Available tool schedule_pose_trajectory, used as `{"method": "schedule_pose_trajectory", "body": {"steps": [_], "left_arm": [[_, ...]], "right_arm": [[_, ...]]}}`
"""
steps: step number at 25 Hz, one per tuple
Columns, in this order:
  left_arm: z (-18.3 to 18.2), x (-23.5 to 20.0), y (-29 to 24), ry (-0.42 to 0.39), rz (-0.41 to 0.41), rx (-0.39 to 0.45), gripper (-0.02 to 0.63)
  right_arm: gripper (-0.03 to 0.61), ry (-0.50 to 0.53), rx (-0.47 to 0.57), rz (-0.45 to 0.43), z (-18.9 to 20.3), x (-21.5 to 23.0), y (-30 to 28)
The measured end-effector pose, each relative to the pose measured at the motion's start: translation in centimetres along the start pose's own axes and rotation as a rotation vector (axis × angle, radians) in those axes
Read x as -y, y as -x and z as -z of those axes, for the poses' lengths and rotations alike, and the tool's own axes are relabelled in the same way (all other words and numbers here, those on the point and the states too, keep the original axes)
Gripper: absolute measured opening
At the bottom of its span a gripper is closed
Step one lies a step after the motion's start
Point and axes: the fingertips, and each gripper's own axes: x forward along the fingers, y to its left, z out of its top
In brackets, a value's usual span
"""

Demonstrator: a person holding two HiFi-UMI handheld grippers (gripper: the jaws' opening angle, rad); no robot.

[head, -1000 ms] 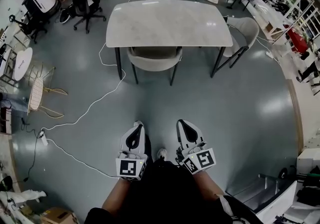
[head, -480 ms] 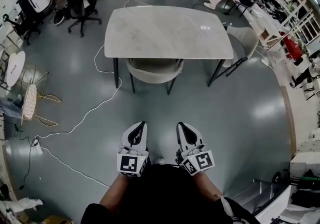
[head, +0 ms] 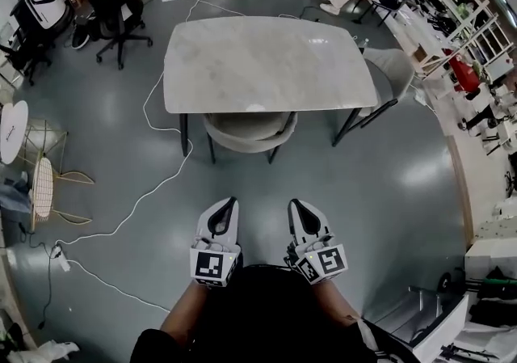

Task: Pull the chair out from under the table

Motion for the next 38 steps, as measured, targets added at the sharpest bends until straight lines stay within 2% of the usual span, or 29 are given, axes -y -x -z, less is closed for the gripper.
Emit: {"method": "schedule_pose_trajectory", "body": {"steps": [6, 11, 18, 22, 31, 38], "left_arm": [[0.6, -4.0, -2.4, 0.017, 0.050, -0.029, 0.008], [0.6, -6.2, -3.7, -0.012, 0.098, -0.032, 0.008], [1.1, -8.2, -5.0, 0.001, 0.100, -0.054, 0.008], [1.4, -8.8, -6.7, -0.027, 0.104, -0.071, 0.008], [1.7, -9.8, -11.7, -0.037, 0.123, -0.113, 0.008], [3.9, -9.0, -16.0, -0.039, 0.167, -0.188, 0.009]], "right_arm": [[0.017, 0.019, -0.025, 0.036, -0.1, -0.2, -4.2], [0.017, 0.045, -0.034, 0.068, -0.2, 0.1, -6.7], [0.017, 0.086, -0.062, 0.067, 0.0, 0.8, -9.4], [0.017, 0.108, -0.078, 0.058, 0.4, 2.4, -11.1], [0.017, 0.075, -0.088, 0.035, 1.0, 5.7, -15.1], [0.017, 0.081, -0.145, 0.004, 2.4, 8.5, -17.0]]}}
